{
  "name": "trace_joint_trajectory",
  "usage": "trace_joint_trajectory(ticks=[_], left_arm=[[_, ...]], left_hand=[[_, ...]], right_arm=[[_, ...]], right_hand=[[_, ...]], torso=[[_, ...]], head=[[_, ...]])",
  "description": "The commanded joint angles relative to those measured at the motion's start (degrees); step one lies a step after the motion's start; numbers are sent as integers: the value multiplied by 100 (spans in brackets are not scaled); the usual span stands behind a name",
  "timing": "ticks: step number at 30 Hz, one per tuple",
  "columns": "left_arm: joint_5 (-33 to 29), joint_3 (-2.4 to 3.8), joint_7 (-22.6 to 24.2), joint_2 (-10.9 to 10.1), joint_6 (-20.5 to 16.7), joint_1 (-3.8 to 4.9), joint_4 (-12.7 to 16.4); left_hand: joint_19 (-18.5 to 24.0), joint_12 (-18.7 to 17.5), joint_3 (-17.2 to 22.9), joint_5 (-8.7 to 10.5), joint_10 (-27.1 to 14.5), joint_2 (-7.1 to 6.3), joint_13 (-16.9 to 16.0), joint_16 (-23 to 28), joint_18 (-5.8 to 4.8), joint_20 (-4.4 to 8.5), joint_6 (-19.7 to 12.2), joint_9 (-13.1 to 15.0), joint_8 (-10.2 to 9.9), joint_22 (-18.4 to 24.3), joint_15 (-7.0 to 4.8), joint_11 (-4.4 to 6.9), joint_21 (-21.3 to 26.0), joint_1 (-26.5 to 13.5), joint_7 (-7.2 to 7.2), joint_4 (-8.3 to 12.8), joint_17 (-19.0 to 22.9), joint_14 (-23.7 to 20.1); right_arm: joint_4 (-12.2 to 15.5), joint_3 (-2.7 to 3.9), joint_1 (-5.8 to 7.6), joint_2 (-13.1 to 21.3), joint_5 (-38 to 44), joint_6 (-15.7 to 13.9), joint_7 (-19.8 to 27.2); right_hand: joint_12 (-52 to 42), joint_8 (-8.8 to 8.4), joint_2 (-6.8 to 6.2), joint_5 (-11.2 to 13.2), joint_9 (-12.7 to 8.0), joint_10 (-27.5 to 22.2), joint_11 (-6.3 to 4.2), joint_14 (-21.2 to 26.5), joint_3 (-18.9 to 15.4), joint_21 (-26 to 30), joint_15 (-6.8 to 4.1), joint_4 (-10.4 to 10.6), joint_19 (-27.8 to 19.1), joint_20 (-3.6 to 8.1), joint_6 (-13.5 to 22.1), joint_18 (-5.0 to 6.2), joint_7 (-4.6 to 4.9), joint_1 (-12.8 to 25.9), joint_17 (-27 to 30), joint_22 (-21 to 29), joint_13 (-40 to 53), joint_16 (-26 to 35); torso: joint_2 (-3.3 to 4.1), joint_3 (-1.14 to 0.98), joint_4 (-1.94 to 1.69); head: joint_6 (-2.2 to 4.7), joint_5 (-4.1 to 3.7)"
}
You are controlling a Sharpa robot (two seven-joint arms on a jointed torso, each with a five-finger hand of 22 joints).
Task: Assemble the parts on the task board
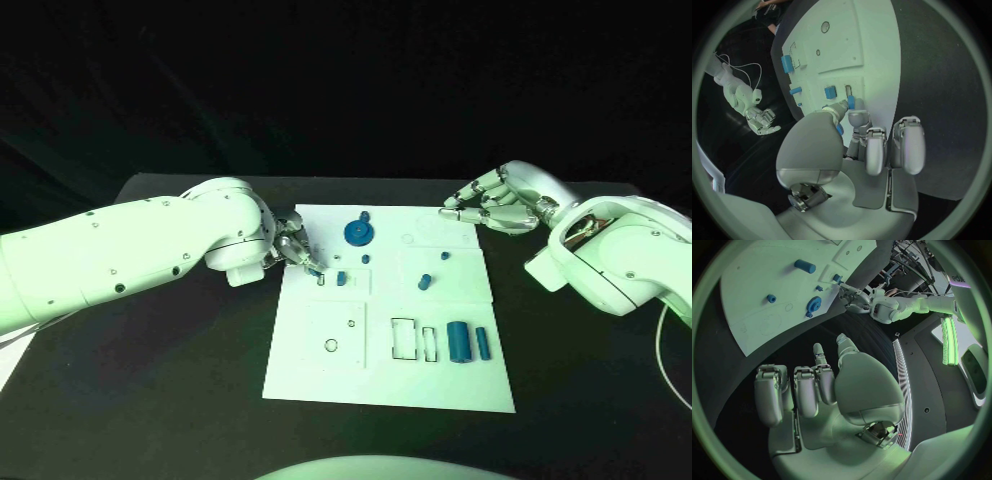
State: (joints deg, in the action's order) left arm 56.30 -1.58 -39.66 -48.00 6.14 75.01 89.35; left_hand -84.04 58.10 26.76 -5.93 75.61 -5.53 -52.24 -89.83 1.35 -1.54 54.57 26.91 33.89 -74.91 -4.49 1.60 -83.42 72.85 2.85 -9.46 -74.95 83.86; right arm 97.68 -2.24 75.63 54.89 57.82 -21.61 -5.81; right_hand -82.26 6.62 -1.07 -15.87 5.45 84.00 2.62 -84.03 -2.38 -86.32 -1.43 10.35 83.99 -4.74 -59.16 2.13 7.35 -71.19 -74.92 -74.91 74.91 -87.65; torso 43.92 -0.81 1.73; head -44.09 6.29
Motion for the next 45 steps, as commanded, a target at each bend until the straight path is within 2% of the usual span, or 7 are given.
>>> trace_joint_trajectory(ticks=[1, 14, 33, 37, 45], left_arm=[[207, -15, 55, -20, -116, -53, 73], [232, -15, 48, -56, 90, -83, 192], [291, -15, -144, -46, 503, -85, 142], [294, -14, -154, -37, 549, -87, 180], [295, -14, -185, -2, 531, -88, 180]], left_hand=[[-301, 22, 711, -28, 55, 37, -14, -17, 45, 7, 1, -5, 36, -973, -23, 4, -26, -30, -30, 668, -1505, 614], [-301, 41, 747, -28, 72, 21, -29, -17, 45, 10, 10, 3, 57, -972, -27, 9, -25, -57, -36, 672, -1505, 614], [-299, 37, 793, -40, 78, -9, -22, -17, 47, 11, 20, 13, 81, -968, -30, 17, -18, -79, -45, 690, -1505, 614], [-297, 34, 803, -43, 78, -12, -18, -17, 48, 12, 22, 16, 86, -965, -31, 17, -14, -85, -46, 692, -1505, 614], [-294, 32, 833, -48, 83, -15, -14, -17, 50, 13, 32, 23, 104, -960, -32, 18, -6, -120, -49, 684, -1505, 614]], right_arm=[[-1, 0, -4, -7, 9, 83, 51], [-4, -1, -7, -11, 9, 92, 57], [4, -1, -8, -6, 9, 102, 61], [2, -1, -8, -8, 9, 103, 64], [7, -1, -8, -9, 9, 103, 67]], right_hand=[[6, -12, 15, -28, 8, 247, -5, -498, -38, 20, -13, -6, 164, 17, 26, -24, 0, -52, -1062, -673, 1106, 28], [6, -11, 16, -30, 8, 247, -5, -498, -41, 20, -13, -4, 164, 17, 26, -24, 0, -51, -1062, -672, 1106, 28], [3, -9, 33, -52, 11, 249, -6, -498, -65, 22, -13, 14, 163, 17, 24, -23, 0, -52, -1062, -671, 1108, 28], [3, -9, 33, -52, 11, 249, -6, -498, -65, 22, -13, 14, 163, 17, 24, -23, 0, -52, -1062, -671, 1108, 28], [3, -9, 33, -52, 11, 249, -6, -498, -65, 22, -13, 14, 163, 17, 24, -23, 0, -52, -1062, -671, 1108, 28]], torso=[[6, 0, 8], [7, -6, 12], [7, -5, 10], [10, -1, 12], [4, -9, 10]], head=[[-11, 5], [-42, 1], [-68, 13], [-71, 15], [-85, 29]])
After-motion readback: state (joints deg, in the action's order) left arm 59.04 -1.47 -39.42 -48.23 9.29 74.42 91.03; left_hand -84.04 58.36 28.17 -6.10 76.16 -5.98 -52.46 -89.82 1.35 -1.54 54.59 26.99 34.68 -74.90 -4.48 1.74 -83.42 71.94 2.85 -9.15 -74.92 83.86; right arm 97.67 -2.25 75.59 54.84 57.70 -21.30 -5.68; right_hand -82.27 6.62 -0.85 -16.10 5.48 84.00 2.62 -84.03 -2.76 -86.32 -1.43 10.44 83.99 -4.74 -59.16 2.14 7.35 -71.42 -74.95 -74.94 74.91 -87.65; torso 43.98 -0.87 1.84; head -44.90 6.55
